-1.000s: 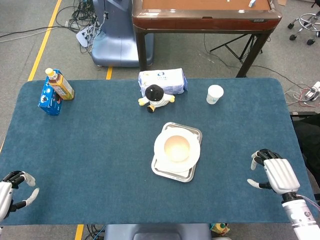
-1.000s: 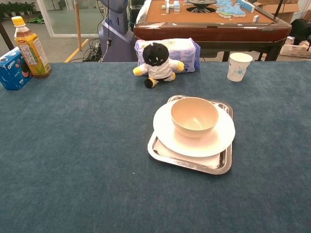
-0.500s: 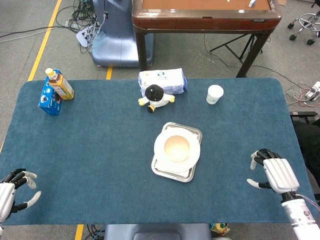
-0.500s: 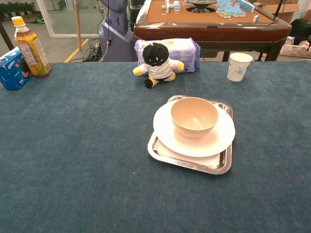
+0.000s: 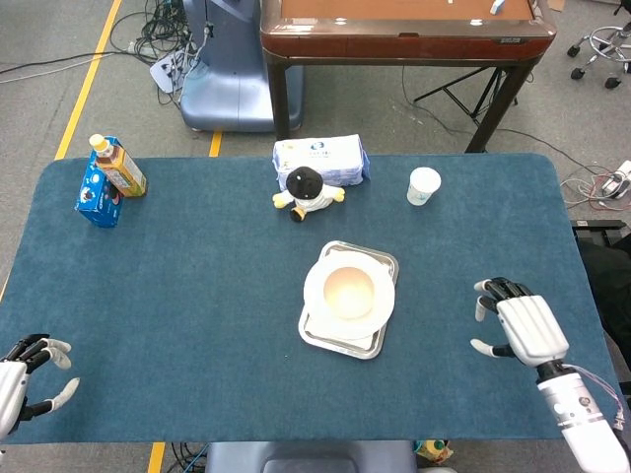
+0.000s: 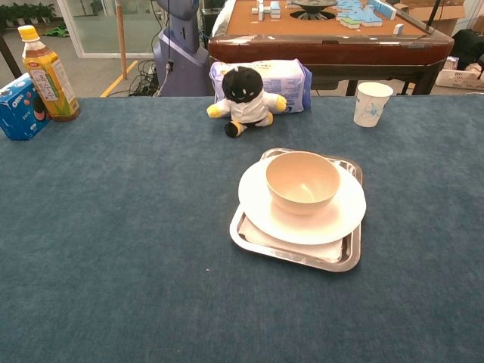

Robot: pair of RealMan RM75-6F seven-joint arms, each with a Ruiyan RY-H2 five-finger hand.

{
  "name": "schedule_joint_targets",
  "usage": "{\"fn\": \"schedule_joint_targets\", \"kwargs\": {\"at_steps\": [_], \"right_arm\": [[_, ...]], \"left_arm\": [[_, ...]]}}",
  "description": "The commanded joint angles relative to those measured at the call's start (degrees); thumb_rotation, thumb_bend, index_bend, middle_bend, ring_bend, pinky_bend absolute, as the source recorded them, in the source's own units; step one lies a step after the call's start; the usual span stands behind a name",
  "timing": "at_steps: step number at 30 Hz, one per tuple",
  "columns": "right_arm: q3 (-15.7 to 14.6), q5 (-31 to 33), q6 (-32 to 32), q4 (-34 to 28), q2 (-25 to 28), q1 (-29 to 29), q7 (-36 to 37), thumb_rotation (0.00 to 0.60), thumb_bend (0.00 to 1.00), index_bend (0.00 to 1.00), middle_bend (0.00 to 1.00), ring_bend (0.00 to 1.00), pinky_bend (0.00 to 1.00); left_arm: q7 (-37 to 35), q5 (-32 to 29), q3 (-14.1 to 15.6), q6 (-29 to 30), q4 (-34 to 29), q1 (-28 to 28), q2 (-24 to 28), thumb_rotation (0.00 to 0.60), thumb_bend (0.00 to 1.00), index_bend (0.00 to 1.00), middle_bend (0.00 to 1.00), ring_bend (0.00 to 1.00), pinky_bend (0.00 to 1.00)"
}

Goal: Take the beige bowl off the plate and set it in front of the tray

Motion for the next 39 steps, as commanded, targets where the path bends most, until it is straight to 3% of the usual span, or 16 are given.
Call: {"fn": "schedule_joint_targets", "kwargs": {"at_steps": [1, 8, 12, 16, 22, 27, 39], "right_arm": [[1.5, 0.7, -2.3, 0.6, -0.3, 2.5, -1.8, 0.600, 0.11, 0.54, 0.25, 0.14, 0.20], [3.9, 4.3, -8.9, 3.3, -2.9, 8.6, -6.1, 0.600, 0.11, 0.54, 0.18, 0.06, 0.14], [3.7, 5.4, -15.0, 4.4, -3.1, 12.7, -8.7, 0.600, 0.11, 0.54, 0.09, 0.00, 0.07], [3.7, 5.4, -16.9, 5.8, -5.5, 15.5, -11.8, 0.600, 0.13, 0.53, 0.06, 0.00, 0.06], [3.5, 6.3, -20.9, 6.6, -7.9, 19.8, -16.3, 0.600, 0.29, 0.49, 0.02, 0.00, 0.05], [3.3, 7.5, -22.3, 7.6, -10.5, 22.6, -19.7, 0.600, 0.35, 0.46, 0.01, 0.00, 0.05], [1.5, 6.1, -20.6, 13.3, -17.4, 25.2, -22.7, 0.600, 0.35, 0.43, 0.00, 0.00, 0.04]], "left_arm": [[0.4, -0.1, 0.0, 0.0, -0.1, 0.1, -0.1, 0.600, 0.23, 0.53, 0.38, 0.21, 0.41], [1.0, 0.0, 0.0, 0.3, -0.3, 0.3, -0.2, 0.600, 0.23, 0.53, 0.38, 0.21, 0.41], [0.9, -0.1, -0.1, 0.4, -0.3, 0.3, -0.1, 0.600, 0.23, 0.53, 0.37, 0.21, 0.41], [0.5, -0.2, -0.1, 0.6, -0.4, 0.4, 0.0, 0.600, 0.23, 0.53, 0.36, 0.21, 0.41], [-0.2, -0.3, -0.2, 0.7, -0.3, 0.5, 0.3, 0.600, 0.23, 0.53, 0.36, 0.21, 0.41], [-0.9, -0.4, -0.3, 0.9, -0.3, 0.6, 0.6, 0.600, 0.23, 0.53, 0.36, 0.21, 0.41], [-1.6, -0.6, -0.4, 1.1, -0.4, 0.9, 1.1, 0.600, 0.23, 0.53, 0.36, 0.21, 0.41]]}}
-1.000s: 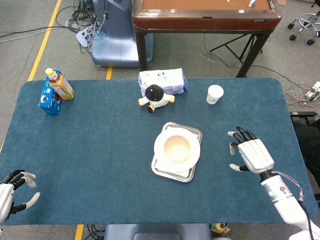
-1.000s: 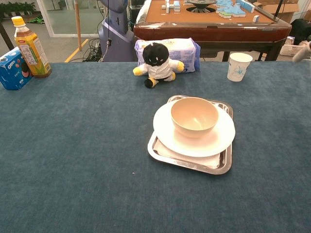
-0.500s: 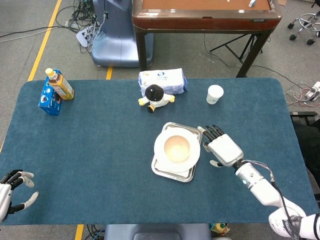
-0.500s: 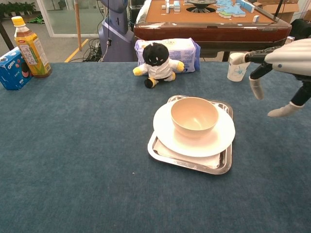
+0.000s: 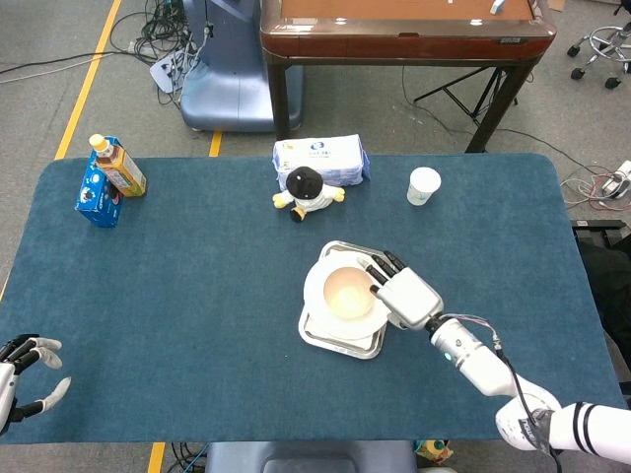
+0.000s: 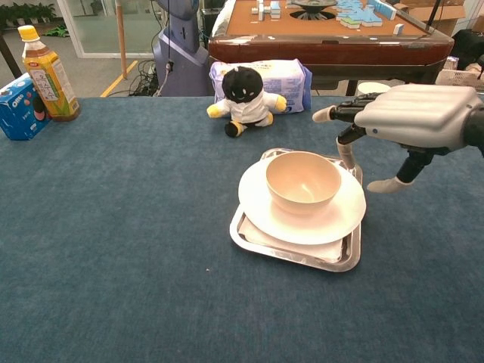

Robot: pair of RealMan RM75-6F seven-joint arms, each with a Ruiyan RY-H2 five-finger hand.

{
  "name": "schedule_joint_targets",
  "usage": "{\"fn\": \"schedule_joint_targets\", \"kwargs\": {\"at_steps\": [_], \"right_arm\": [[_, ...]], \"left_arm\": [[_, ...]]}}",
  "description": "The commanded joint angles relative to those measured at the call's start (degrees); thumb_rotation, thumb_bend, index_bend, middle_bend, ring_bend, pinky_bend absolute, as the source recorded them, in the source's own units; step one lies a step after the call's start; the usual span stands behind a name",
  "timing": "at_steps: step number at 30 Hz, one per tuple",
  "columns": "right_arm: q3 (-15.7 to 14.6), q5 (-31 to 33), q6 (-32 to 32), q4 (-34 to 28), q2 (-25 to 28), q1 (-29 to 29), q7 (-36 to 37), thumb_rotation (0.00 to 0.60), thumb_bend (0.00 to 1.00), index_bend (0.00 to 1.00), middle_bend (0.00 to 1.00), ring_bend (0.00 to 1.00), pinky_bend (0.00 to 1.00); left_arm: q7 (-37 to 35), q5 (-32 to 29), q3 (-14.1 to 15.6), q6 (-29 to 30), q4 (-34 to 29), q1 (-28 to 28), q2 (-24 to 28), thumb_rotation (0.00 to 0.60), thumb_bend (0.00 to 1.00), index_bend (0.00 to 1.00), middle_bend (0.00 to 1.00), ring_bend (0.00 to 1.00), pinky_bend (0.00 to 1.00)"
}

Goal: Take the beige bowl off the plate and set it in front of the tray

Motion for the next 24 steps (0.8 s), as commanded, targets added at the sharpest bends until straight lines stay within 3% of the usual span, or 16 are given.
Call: {"fn": "schedule_joint_targets", "kwargs": {"at_steps": [1, 24], "right_arm": [[-0.7, -0.9, 0.8, 2.0, -1.9, 0.4, 0.1, 0.600, 0.34, 0.43, 0.00, 0.00, 0.04], [-2.2, -2.0, 2.2, 10.7, -10.3, 2.3, 1.2, 0.600, 0.34, 0.42, 0.00, 0.00, 0.03]], "left_arm": [[0.0, -0.1, 0.0, -0.1, -0.1, 0.0, 0.1, 0.600, 0.23, 0.53, 0.36, 0.21, 0.41], [-0.6, -0.9, 0.0, -0.6, -0.6, 0.2, 1.0, 0.600, 0.23, 0.53, 0.36, 0.21, 0.41]]}}
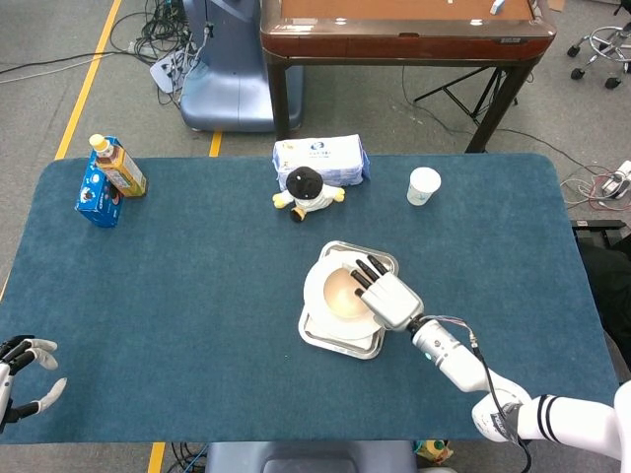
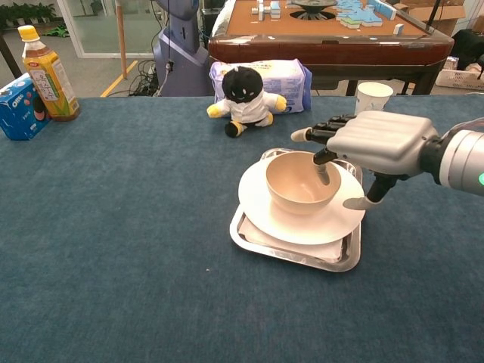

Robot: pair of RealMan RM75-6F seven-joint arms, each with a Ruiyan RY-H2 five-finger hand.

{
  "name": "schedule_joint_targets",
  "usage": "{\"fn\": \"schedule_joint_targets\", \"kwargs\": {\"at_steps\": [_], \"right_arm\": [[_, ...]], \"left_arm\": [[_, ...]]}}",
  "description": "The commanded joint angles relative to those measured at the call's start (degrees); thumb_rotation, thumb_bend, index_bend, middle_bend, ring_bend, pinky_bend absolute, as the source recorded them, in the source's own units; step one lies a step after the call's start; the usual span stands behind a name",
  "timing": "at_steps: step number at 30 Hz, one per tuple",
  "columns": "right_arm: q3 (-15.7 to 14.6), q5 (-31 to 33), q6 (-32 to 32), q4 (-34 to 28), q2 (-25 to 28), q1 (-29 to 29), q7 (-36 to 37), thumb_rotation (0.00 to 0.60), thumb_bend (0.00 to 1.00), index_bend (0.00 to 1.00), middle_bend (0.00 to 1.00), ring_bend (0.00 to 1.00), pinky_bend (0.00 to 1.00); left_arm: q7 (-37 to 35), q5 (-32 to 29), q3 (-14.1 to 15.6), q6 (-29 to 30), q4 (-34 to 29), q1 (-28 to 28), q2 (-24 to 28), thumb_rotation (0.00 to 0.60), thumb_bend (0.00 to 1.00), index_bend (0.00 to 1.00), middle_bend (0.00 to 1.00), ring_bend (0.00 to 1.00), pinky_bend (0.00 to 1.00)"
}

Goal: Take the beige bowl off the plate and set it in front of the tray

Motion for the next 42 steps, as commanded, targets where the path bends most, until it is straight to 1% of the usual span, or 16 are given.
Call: {"fn": "schedule_joint_targets", "kwargs": {"at_steps": [1, 10, 16, 19, 42], "right_arm": [[-0.2, -0.3, 0.4, 0.8, -0.9, 0.1, 0.4, 0.600, 0.34, 0.42, 0.00, 0.00, 0.03], [-0.6, -0.4, 1.0, 2.1, -3.0, 0.2, 0.7, 0.600, 0.35, 0.42, 0.00, 0.00, 0.03], [-0.6, -0.1, 1.5, 2.9, -4.1, 0.1, 0.5, 0.600, 0.40, 0.42, 0.00, 0.00, 0.03], [-0.7, 0.0, 1.6, 3.1, -4.3, 0.1, 0.5, 0.600, 0.41, 0.42, 0.00, 0.00, 0.03], [-1.3, -0.2, 1.5, 3.7, -4.6, 0.2, 2.0, 0.600, 0.41, 0.54, 0.00, 0.00, 0.03]], "left_arm": [[-0.1, -0.1, 0.0, 0.0, 0.0, 0.0, 0.1, 0.600, 0.23, 0.53, 0.36, 0.21, 0.41], [-0.3, -0.3, -0.1, 0.0, -0.1, 0.2, 0.3, 0.600, 0.22, 0.53, 0.36, 0.21, 0.41], [-0.5, -0.3, -0.2, 0.2, -0.2, 0.3, 0.4, 0.600, 0.23, 0.53, 0.36, 0.21, 0.41], [-0.6, -0.3, -0.2, 0.3, -0.2, 0.3, 0.5, 0.600, 0.23, 0.53, 0.36, 0.21, 0.41], [-0.4, -0.4, -0.3, 0.5, -0.4, 0.6, 0.6, 0.600, 0.23, 0.53, 0.36, 0.21, 0.41]]}}
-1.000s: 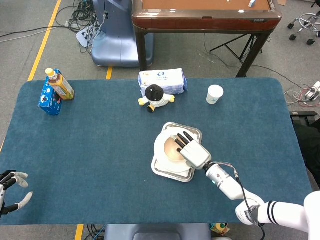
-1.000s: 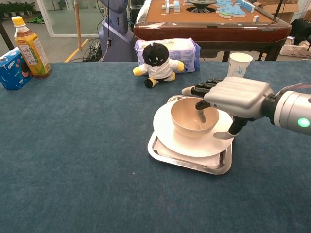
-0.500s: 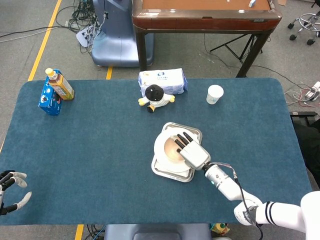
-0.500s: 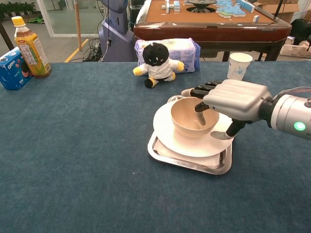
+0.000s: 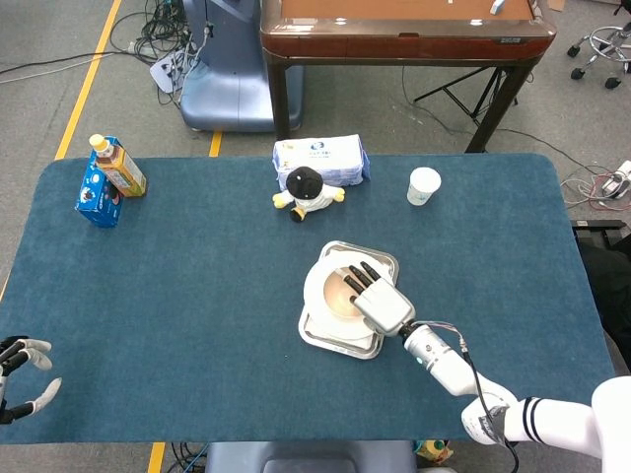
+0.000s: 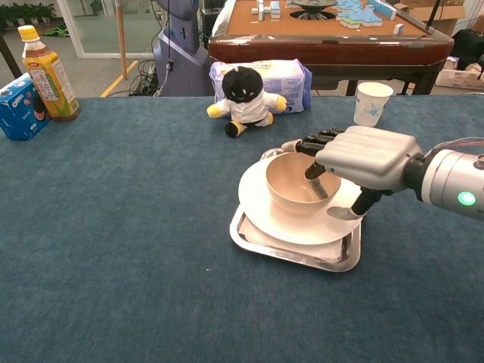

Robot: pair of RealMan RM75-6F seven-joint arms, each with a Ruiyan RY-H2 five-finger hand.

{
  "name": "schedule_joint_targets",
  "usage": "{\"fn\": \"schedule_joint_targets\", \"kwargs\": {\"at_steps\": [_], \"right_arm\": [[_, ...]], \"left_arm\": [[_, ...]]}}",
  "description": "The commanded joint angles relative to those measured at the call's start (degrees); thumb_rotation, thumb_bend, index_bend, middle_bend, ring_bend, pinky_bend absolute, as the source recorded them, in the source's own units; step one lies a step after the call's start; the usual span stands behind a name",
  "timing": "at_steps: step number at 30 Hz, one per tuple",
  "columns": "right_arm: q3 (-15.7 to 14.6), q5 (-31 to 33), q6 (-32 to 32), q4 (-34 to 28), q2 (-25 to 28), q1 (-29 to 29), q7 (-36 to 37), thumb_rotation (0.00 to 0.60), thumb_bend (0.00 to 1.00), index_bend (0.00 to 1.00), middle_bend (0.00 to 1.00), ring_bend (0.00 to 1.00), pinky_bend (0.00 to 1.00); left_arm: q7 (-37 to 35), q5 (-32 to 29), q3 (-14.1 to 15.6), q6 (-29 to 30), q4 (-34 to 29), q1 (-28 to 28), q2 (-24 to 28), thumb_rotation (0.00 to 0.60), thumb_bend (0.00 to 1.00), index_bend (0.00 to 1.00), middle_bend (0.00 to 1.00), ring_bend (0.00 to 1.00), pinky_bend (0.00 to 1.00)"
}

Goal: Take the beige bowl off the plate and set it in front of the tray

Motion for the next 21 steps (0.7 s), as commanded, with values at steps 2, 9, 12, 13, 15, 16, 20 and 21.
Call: {"fn": "schedule_joint_targets", "kwargs": {"at_steps": [2, 9, 12, 13, 15, 16, 20, 21], "right_arm": [[0.0, 0.0, 0.0, 0.2, -0.1, 0.0, 0.0, 0.600, 0.41, 0.54, 0.00, 0.00, 0.03], [0.0, -0.1, 0.2, 0.6, -0.4, 0.0, 0.2, 0.600, 0.41, 0.58, 0.00, 0.00, 0.03], [0.0, -0.1, 0.3, 0.7, -0.5, 0.0, 0.2, 0.600, 0.41, 0.59, 0.00, 0.00, 0.03], [0.0, -0.1, 0.3, 0.7, -0.6, 0.0, 0.2, 0.600, 0.41, 0.60, 0.00, 0.00, 0.03], [0.0, -0.2, 0.5, 0.8, -0.7, 0.0, 0.2, 0.600, 0.41, 0.62, 0.00, 0.00, 0.03], [0.0, -0.2, 0.5, 0.9, -0.7, -0.1, 0.2, 0.600, 0.41, 0.62, 0.00, 0.00, 0.03], [0.0, -0.4, 0.8, 0.7, -0.6, -0.1, 0.2, 0.600, 0.42, 0.65, 0.00, 0.00, 0.03], [0.0, -0.4, 0.8, 0.6, -0.6, -0.1, 0.1, 0.600, 0.42, 0.65, 0.00, 0.00, 0.03]], "left_arm": [[0.1, 0.0, 0.0, 0.0, 0.0, 0.0, 0.0, 0.600, 0.23, 0.53, 0.36, 0.21, 0.41], [0.2, -0.2, -0.1, -0.2, -0.1, 0.0, 0.0, 0.600, 0.22, 0.53, 0.36, 0.21, 0.41], [0.2, -0.3, 0.0, -0.3, -0.2, 0.0, 0.1, 0.600, 0.23, 0.53, 0.36, 0.21, 0.41], [0.2, -0.3, 0.0, -0.3, -0.2, 0.0, 0.1, 0.600, 0.23, 0.53, 0.36, 0.21, 0.41], [0.3, -0.4, 0.0, -0.4, -0.3, 0.0, 0.1, 0.600, 0.23, 0.53, 0.36, 0.21, 0.41], [0.3, -0.4, 0.0, -0.3, -0.3, 0.0, 0.2, 0.600, 0.23, 0.53, 0.36, 0.21, 0.41], [0.3, -0.2, 0.0, -0.2, -0.4, 0.1, 0.2, 0.600, 0.23, 0.53, 0.36, 0.21, 0.41], [0.3, -0.2, 0.0, -0.3, -0.4, 0.1, 0.2, 0.600, 0.23, 0.53, 0.36, 0.21, 0.41]]}}
